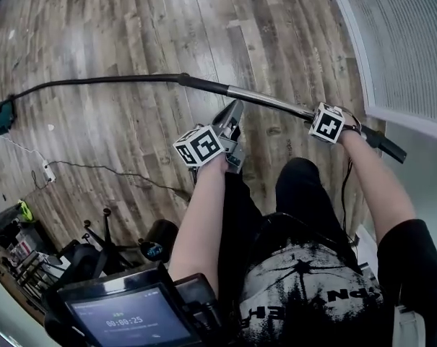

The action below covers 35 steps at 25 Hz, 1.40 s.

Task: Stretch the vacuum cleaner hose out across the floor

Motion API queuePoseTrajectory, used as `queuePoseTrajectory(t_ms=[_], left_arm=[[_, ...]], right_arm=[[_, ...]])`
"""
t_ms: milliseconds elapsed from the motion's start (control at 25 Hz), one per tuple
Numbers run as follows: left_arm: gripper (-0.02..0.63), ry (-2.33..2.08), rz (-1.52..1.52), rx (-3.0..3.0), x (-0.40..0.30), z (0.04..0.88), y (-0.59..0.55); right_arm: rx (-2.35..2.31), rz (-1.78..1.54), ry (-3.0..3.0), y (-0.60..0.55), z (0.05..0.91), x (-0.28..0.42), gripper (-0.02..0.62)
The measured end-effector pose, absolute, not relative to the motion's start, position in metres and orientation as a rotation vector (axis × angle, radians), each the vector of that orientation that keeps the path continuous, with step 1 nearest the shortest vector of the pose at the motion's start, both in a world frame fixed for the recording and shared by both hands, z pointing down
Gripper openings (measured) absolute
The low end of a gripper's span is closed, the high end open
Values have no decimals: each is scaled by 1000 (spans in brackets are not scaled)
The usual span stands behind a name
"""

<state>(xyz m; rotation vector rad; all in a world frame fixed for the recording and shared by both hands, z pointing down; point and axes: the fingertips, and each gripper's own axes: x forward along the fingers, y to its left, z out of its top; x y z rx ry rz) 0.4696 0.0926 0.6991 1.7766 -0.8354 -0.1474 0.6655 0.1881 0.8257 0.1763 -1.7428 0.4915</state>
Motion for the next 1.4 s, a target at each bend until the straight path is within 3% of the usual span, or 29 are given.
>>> queuePoseTrajectory(t_ms=[280, 680, 1400], left_arm=[[0, -771, 16, 2022, 517, 781, 77], [0, -862, -34, 2072, 534, 898, 77], [2, -1089, -20, 2024, 532, 928, 140]], right_arm=[[199, 543, -1764, 187, 967, 704, 81], [251, 484, -1875, 198, 1153, 763, 81], [284, 512, -1969, 213, 1246, 769, 86]])
